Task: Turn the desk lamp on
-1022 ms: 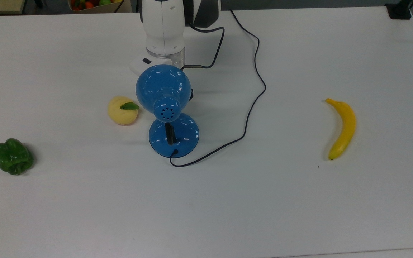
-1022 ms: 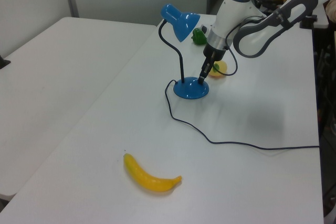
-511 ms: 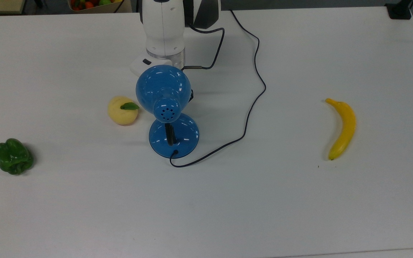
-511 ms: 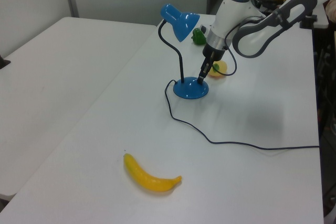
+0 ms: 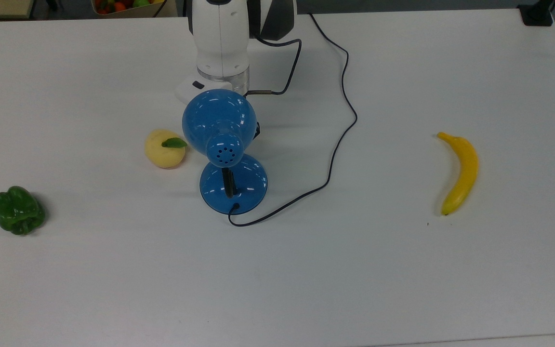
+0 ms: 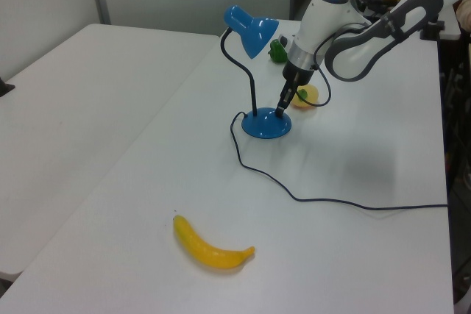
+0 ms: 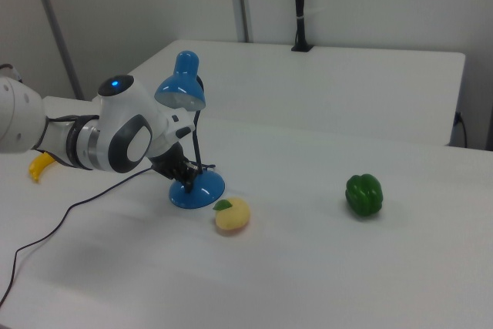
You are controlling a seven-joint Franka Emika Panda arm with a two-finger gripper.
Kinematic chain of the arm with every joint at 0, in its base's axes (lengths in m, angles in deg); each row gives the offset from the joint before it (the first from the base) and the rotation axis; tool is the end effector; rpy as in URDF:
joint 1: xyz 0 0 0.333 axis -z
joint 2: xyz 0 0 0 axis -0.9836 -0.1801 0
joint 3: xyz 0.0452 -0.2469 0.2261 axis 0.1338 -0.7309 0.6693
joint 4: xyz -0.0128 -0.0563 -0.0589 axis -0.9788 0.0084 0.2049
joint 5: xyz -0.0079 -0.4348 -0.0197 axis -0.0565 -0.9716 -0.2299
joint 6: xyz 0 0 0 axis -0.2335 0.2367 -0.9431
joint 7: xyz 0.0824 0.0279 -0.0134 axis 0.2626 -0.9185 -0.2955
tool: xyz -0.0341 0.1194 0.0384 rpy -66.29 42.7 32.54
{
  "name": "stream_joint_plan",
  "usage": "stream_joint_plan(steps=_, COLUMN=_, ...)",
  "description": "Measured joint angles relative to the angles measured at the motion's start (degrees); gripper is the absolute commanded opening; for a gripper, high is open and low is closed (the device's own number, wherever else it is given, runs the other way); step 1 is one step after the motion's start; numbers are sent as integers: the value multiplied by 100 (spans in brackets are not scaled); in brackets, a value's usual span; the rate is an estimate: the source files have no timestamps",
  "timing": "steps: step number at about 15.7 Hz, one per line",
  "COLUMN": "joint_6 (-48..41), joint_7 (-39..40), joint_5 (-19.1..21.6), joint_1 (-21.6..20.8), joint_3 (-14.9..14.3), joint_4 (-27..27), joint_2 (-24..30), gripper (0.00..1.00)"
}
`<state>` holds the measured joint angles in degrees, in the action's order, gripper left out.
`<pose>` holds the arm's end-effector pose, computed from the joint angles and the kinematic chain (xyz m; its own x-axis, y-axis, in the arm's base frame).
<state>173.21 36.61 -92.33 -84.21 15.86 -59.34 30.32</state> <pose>0.6728 0.0540 0.3030 0.9253 0.1524 0.3472 0.1400 -0.9883 0.0605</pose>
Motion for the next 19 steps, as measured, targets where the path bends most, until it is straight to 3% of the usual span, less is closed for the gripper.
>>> stream_joint_plan(steps=16, joint_6=85, joint_7=0, joint_5=-253, joint_1=-5, joint_3=1, joint_4=142, joint_2=-134, gripper=0)
stream_joint_plan(steps=19, joint_6=-250, joint_7=0, joint_5=-253, joint_1=-5, joint_3=1, joint_4=186, joint_2=-96, gripper=0)
